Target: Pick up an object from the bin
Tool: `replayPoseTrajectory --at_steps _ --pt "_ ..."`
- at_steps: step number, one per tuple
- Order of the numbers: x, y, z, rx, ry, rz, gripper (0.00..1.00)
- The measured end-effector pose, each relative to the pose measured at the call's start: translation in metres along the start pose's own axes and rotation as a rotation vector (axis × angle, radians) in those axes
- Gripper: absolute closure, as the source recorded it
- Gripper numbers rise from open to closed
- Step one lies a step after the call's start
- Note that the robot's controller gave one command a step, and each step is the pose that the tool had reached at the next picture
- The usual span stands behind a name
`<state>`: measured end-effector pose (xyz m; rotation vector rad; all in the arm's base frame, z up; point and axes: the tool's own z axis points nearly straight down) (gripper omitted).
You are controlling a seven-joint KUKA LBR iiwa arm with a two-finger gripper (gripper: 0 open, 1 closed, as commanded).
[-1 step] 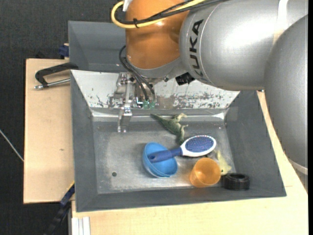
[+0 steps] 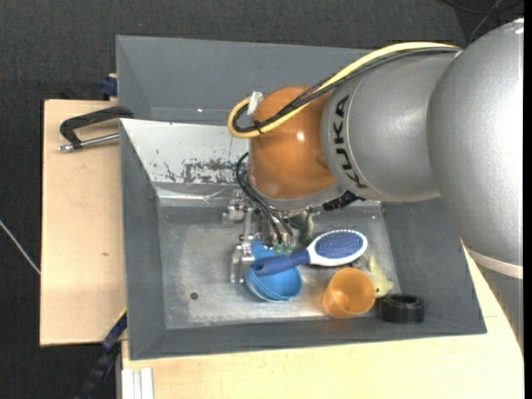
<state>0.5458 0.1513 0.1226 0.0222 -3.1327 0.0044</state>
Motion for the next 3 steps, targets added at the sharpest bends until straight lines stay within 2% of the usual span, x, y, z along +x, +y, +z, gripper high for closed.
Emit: replayPoseTrajectory --at_steps 1,2,3 --pt "0.019 -0.066 0.051 -0.009 -0.014 0.074 0.00" --pt "0.043 -0.120 0.050 -0.008 -0.017 0.134 0.00" --pt "0.031 -0.186 0.051 -0.008 -0.014 0.090 0.00"
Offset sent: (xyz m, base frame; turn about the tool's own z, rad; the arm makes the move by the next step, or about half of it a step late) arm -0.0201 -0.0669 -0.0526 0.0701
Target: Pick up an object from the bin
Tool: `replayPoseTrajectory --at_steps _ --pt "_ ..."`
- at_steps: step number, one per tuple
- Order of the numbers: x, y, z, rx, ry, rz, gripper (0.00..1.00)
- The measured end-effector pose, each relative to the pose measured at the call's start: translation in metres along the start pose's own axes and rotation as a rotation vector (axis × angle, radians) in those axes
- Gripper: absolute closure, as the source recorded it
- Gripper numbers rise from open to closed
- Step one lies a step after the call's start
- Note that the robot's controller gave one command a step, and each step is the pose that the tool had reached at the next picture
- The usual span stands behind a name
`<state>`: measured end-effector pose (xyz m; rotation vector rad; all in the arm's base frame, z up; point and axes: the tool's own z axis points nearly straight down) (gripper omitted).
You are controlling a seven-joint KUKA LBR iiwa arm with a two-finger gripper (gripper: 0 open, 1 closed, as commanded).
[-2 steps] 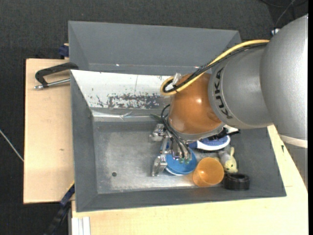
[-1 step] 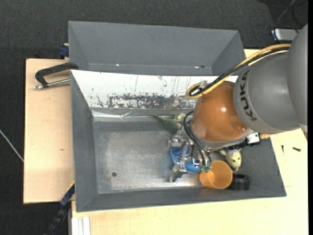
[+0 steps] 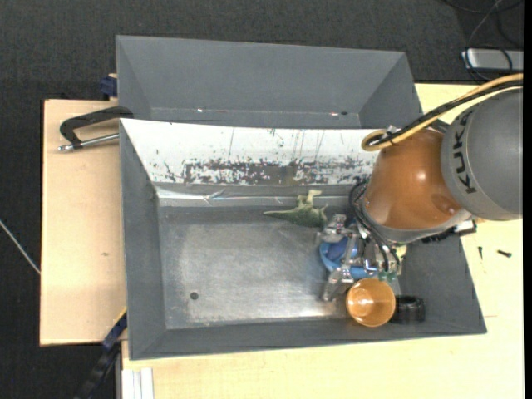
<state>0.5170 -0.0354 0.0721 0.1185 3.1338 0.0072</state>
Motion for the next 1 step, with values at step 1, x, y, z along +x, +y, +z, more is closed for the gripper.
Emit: replayPoseTrajectory --at_steps 1 --pt "-0.0260 -0.0468 0.0004 -0.001 0.000 -0.122 0.00"
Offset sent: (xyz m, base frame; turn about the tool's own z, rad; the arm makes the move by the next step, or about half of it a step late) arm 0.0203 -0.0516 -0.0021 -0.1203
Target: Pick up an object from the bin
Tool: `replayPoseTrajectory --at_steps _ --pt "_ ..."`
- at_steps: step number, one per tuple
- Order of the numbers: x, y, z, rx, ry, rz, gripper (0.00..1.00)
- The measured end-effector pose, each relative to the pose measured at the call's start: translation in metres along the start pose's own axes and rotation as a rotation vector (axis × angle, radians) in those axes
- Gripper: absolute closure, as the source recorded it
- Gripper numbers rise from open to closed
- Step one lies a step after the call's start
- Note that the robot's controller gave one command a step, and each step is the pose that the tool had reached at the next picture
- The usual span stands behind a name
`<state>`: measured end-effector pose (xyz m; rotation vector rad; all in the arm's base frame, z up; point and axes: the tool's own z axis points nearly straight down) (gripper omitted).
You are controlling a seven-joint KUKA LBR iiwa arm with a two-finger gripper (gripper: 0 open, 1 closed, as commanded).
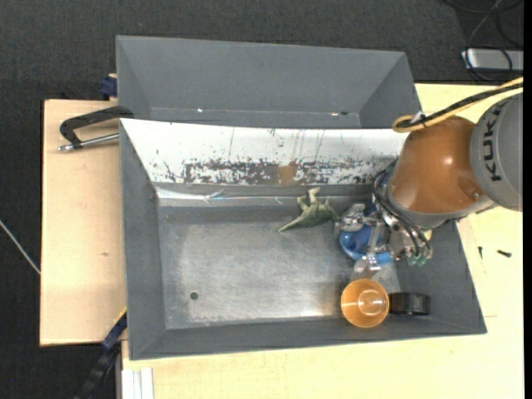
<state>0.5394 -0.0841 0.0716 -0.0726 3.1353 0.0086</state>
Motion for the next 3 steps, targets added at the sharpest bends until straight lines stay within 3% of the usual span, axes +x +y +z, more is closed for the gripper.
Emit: replayPoseTrajectory --at_steps 1,2,3 --pt "-0.001 0.000 -0.001 0.001 -0.002 0.001 1.00" --pt "-0.008 -0.014 -0.119 0.007 -0.003 -0.041 1.00" --pt "0.000 0.003 -0.138 0.004 0.006 -0.353 1.00"
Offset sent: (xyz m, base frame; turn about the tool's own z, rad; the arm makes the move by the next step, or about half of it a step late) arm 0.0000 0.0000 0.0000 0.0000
